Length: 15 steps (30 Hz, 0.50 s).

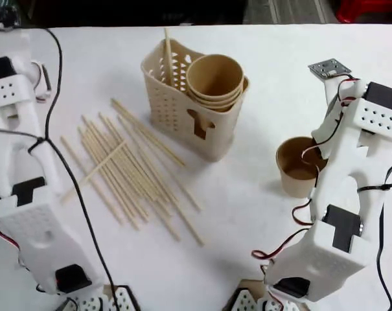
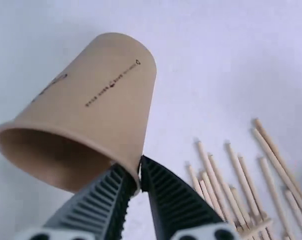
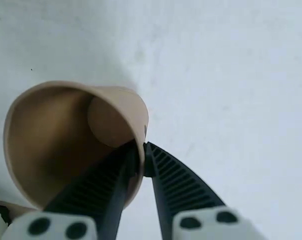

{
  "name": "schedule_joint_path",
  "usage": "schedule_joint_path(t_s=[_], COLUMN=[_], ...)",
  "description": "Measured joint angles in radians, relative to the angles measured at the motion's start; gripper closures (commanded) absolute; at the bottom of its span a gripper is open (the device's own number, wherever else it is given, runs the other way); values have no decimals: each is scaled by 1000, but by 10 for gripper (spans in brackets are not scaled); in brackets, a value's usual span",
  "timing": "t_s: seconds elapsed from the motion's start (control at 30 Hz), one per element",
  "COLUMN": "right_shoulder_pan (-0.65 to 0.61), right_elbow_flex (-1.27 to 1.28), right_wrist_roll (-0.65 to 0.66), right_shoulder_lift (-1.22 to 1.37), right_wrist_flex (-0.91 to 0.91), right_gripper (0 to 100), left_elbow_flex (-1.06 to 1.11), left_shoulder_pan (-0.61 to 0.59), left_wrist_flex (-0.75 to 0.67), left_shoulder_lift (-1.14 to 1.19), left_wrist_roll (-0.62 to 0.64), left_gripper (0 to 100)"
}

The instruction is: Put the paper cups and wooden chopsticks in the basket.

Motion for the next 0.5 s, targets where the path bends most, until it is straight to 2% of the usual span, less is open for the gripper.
schedule_joint_path(t_s=[0.23,0.33,0.5], right_shoulder_pan=[0,0,0], right_elbow_flex=[89,127,153], right_wrist_roll=[0,0,0], right_shoulder_lift=[-2,-2,-2], right_wrist_flex=[-55,-81,-97], right_gripper=[979,979,979], left_elbow_flex=[-422,-529,-516], left_shoulder_pan=[117,155,238], left_wrist_flex=[325,350,356], left_shoulder_lift=[0,-9,-117], left_wrist_roll=[-215,-298,-405], left_gripper=[978,978,978])
